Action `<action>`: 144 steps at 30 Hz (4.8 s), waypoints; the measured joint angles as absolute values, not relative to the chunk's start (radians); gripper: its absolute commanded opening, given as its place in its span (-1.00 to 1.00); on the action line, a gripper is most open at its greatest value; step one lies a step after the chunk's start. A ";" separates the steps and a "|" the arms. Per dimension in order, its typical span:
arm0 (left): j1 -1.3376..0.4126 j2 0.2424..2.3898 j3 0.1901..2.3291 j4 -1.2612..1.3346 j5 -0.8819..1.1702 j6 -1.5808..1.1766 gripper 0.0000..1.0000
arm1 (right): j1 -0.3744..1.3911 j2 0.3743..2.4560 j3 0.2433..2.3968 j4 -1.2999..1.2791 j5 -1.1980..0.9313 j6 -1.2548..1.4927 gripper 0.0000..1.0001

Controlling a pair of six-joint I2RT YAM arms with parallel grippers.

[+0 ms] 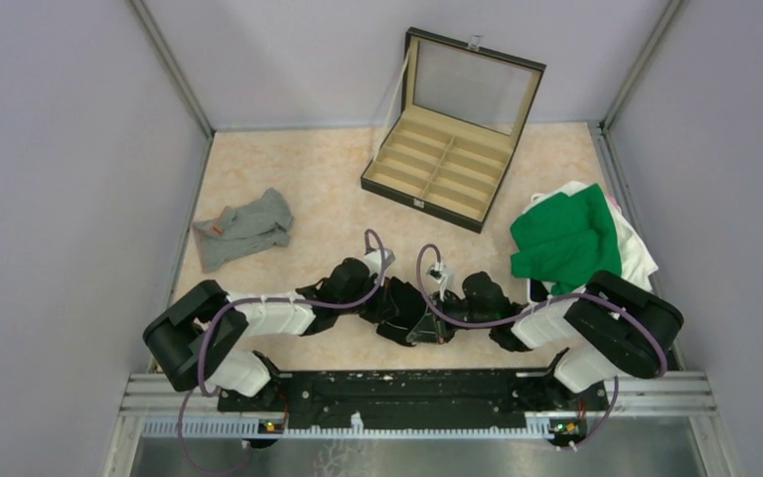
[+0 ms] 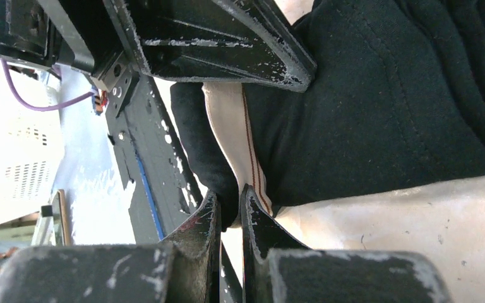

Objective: Roll the underwear
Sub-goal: Roll the underwear to the center of the board.

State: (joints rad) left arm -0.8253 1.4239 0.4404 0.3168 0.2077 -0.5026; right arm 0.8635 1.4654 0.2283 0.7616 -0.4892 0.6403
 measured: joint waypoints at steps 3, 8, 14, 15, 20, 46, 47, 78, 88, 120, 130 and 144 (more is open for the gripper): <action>-0.824 1.422 0.440 0.313 0.207 -0.503 -1.00 | 0.843 1.489 0.256 0.734 -0.530 0.654 -1.00; -0.823 1.414 0.440 0.302 0.200 -0.501 -1.00 | 0.816 1.509 0.292 0.682 -0.570 0.663 -1.00; -0.819 1.374 0.458 0.233 0.179 -0.487 -1.00 | 0.789 1.519 0.317 0.635 -0.598 0.666 -1.00; -0.819 1.368 0.470 0.222 0.174 -0.483 -1.00 | 0.787 1.522 0.320 0.632 -0.603 0.666 -1.00; -0.817 1.356 0.535 0.206 0.152 -0.463 -1.00 | 0.781 1.538 0.340 0.611 -0.623 0.666 -1.00; -0.793 1.454 0.550 0.219 0.119 -0.417 -1.00 | 0.710 1.571 0.428 0.442 -0.655 0.661 -0.97; -0.793 1.456 0.550 0.221 0.120 -0.416 -1.00 | 0.708 1.575 0.433 0.436 -0.656 0.657 -0.96; -0.792 1.378 0.554 0.181 0.159 -0.417 -1.00 | 0.698 1.601 0.593 0.159 -0.569 0.577 -0.86; -0.792 1.121 0.526 0.172 0.207 -0.417 -1.00 | 0.698 1.610 0.625 0.107 -0.554 0.579 -0.85; -0.817 1.323 0.417 0.300 0.266 -0.443 -1.00 | 0.698 1.610 0.644 0.081 -0.529 0.580 -0.59; -0.823 1.328 0.417 0.313 0.180 -0.480 -1.00 | 0.697 1.550 0.656 -0.008 -0.434 0.560 -0.44; -0.823 1.369 0.431 0.350 0.147 -0.489 -1.00 | 0.695 1.457 0.655 -0.154 -0.253 0.501 -0.47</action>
